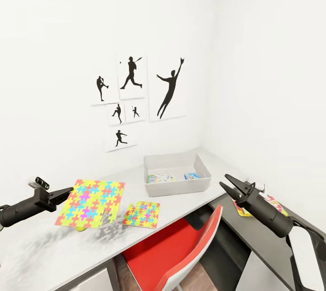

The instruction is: Put all the toys in the child's room - the three board games (two on the bed and one on the table), the two jigsaw puzzles on the table, and the tennis ball on the table - inside the toy box on the table in the child's room.

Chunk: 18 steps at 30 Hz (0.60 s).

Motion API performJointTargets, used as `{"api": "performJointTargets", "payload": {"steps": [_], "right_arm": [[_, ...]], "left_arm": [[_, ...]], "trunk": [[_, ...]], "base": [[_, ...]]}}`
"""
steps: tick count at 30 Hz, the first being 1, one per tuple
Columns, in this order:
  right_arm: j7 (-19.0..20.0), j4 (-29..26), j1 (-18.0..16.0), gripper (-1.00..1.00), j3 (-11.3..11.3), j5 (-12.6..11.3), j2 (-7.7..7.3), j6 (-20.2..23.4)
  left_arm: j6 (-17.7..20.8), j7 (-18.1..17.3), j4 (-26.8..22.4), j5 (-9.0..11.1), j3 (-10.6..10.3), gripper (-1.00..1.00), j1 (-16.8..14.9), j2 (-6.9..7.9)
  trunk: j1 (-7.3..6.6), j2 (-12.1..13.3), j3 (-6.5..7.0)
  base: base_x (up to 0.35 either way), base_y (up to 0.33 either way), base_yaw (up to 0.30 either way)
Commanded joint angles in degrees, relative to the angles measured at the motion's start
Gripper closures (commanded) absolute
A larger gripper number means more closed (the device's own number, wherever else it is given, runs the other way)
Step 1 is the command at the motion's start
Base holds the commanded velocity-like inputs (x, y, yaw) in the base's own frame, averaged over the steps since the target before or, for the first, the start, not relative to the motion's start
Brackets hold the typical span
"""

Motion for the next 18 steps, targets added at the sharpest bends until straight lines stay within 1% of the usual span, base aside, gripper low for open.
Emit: {"api": "performJointTargets", "payload": {"steps": [1, 8, 10, 15, 18], "right_arm": [[0.3, 0.0, 0.0, -1.0, -0.1, 0.2, 0.05, 0.2], [0.2, 0.0, -0.1, -1.0, -0.1, 0.2, 0.21, 0.1], [0.2, 0.0, 0.0, -1.0, 0.0, 0.2, 0.22, -0.1], [0.1, 0.0, 0.0, -1.0, 0.1, 0.2, 0.24, -0.7], [0.1, 0.0, 0.0, -1.0, 0.1, 0.2, 0.27, -0.7]], "left_arm": [[0.6, -0.3, 0.1, 0.2, -0.3, 1.0, -0.1, 0.07], [0.6, -0.3, 0.1, 0.2, -0.3, 1.0, -0.1, 0.07], [0.6, -0.2, 0.1, 0.2, -0.3, 1.0, -0.1, 0.07], [0.6, -0.2, 0.1, 0.2, -0.3, 1.0, -0.1, 0.07], [0.6, -0.2, 0.1, 0.2, -0.3, 1.0, -0.1, 0.07]], "trunk": [[0.02, 0.0, -0.03], [0.02, 0.0, -0.03], [0.02, 0.0, -0.03], [0.02, 0.0, -0.03], [0.02, 0.0, -0.03]], "base": [[0.0, 0.0, 0.0], [0.0, -0.014, 0.0], [0.0, -0.17, 0.0], [0.0, -0.256, 0.0], [0.0, -0.101, 0.0]]}}
